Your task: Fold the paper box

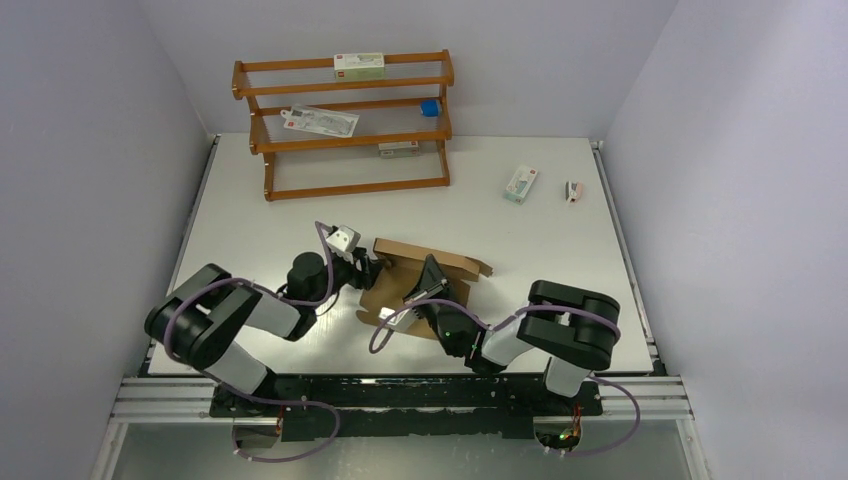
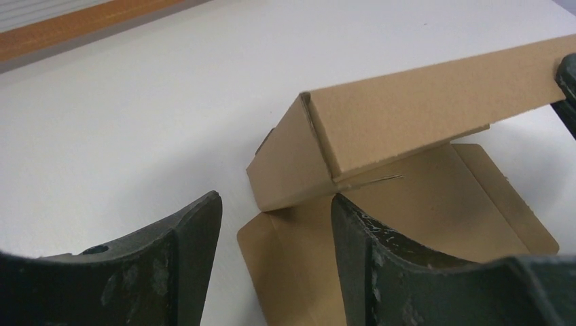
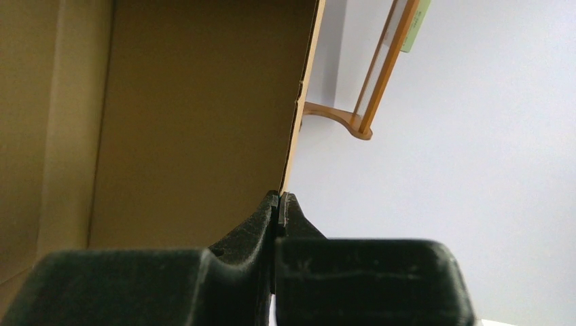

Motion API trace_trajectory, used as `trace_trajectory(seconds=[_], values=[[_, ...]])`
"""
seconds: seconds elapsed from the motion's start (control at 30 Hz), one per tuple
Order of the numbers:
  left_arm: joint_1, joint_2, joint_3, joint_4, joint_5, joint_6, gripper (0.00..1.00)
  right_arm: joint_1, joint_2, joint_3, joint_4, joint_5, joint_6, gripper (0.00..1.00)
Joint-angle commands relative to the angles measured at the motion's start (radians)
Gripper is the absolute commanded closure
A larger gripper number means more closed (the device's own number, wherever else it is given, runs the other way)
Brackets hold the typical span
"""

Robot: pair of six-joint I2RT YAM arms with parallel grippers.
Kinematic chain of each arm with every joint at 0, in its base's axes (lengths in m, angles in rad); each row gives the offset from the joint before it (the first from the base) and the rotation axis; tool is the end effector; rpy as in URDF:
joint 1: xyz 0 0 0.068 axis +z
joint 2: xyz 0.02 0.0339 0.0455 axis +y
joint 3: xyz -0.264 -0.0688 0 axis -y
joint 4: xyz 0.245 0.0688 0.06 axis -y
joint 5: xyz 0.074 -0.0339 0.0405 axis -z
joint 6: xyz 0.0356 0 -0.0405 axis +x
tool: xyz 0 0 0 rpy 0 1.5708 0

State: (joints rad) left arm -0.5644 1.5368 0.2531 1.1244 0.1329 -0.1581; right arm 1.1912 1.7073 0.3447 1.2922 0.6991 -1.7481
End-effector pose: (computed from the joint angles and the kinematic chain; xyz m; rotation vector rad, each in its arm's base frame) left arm 0.2052 -0.1355 0.1420 0.4553 1.7130 -0.6432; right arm 0.1199 0.2388 0.1406 -1.5647 0.7150 -0.9882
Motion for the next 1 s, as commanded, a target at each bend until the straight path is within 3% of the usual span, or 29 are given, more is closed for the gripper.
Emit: trace_trajectory(seconds=[0.0, 0.23, 0.47, 0.67, 0.97], values=[[0.001, 0.062, -0.005, 0.255, -0.018, -0.017, 0.35, 0.016, -0.054, 0.029, -0.168, -0.064, 0.100, 1.00], [0.000, 0.171, -0.004, 0.407, -0.062, -0.018, 0.41, 0.007, -0.086, 0.064, -0.341, -0.094, 0.204, 1.00], [0.000, 0.216, -0.002, 0.489, -0.112, -0.018, 0.66, -0.004, -0.118, 0.112, -0.457, -0.126, 0.278, 1.00], [-0.002, 0.239, 0.004, 0.552, -0.131, -0.045, 0.79, -0.026, -0.172, 0.212, -0.749, -0.202, 0.423, 1.00], [-0.057, 0.218, 0.052, 0.440, -0.314, -0.058, 0.94, -0.069, -0.182, 0.350, -1.016, -0.285, 0.619, 0.99]])
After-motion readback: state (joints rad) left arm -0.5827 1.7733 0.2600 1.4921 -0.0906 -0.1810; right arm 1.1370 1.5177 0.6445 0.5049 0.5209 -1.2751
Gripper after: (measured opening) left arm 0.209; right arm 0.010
